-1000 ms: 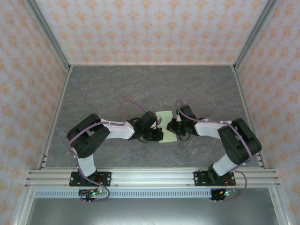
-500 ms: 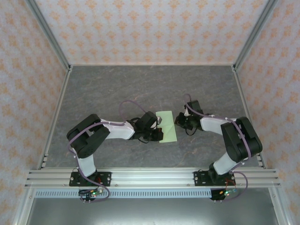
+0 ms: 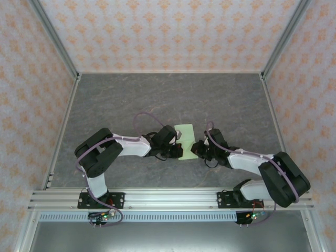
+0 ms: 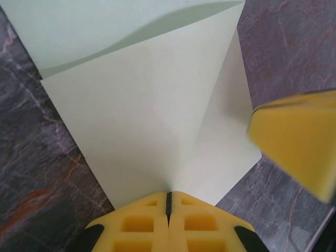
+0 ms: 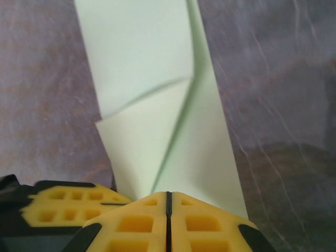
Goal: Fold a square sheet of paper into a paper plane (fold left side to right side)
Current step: Fold the triangle a second time at the center of the table.
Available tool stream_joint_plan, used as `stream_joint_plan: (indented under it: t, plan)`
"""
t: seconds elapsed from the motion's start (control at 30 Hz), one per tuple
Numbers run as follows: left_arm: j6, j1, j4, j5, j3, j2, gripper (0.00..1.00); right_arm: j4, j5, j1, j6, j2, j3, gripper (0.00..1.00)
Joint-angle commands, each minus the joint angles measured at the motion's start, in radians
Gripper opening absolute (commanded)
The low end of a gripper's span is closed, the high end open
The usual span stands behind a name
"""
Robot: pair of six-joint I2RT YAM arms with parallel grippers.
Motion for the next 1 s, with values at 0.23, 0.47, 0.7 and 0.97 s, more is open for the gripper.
stream_joint_plan:
  t: [0.23, 0.47, 0.7, 0.97]
  plan:
    - [0.003, -0.019, -0.164, -0.051, -0.021, 0.023, 0.05, 0.217, 0.007, 0.046, 0.137, 0.069, 0.018, 0.10]
    - [0.004, -0.023, -0.164, -0.048, -0.017, 0.030, 0.05, 0.221, 0.014, 0.063, 0.164, 0.101, 0.029, 0.10]
    - [0.003, -0.025, -0.164, -0.049, -0.014, 0.031, 0.05, 0.247, 0.018, 0.080, 0.208, 0.133, 0.023, 0.10]
    - [0.003, -0.026, -0.162, -0.049, -0.015, 0.032, 0.05, 0.273, 0.020, 0.099, 0.250, 0.178, 0.032, 0.10]
